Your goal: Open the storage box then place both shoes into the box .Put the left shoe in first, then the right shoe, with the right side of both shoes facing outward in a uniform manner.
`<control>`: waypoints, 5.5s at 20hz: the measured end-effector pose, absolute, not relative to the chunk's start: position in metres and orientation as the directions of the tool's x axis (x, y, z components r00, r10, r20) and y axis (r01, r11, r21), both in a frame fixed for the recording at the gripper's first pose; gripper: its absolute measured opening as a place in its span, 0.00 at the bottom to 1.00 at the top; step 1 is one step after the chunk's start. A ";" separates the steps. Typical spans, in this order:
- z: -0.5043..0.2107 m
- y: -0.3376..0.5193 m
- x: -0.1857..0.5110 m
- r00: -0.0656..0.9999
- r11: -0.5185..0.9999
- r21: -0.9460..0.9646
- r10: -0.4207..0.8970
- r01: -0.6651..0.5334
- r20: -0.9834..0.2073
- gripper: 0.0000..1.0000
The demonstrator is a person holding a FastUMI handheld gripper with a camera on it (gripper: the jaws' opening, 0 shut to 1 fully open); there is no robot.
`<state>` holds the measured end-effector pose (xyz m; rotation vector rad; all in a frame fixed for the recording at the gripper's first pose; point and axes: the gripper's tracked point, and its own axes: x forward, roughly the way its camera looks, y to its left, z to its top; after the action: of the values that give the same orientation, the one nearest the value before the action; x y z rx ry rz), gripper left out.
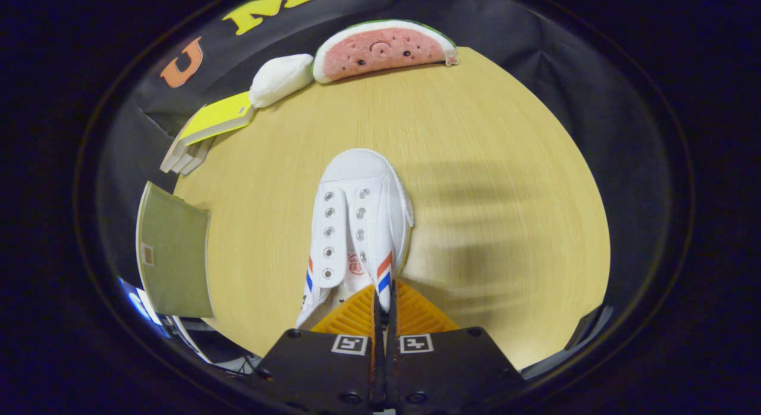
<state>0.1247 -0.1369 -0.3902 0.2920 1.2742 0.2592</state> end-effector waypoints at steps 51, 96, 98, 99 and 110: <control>-0.265 0.251 0.012 0.269 0.989 0.143 0.148 -0.039 -0.952 0.06; -0.001 0.087 -0.067 0.991 0.997 0.075 -0.004 0.014 -0.136 0.99; 0.004 0.091 -0.068 0.992 0.998 0.065 0.008 0.000 -0.129 0.99; 0.006 0.092 -0.068 0.992 0.998 0.067 0.014 -0.005 -0.126 0.99; 0.005 0.093 -0.067 0.988 0.997 0.076 0.010 0.002 -0.154 0.99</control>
<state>-0.0674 0.0934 0.0052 0.0760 0.1546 0.0043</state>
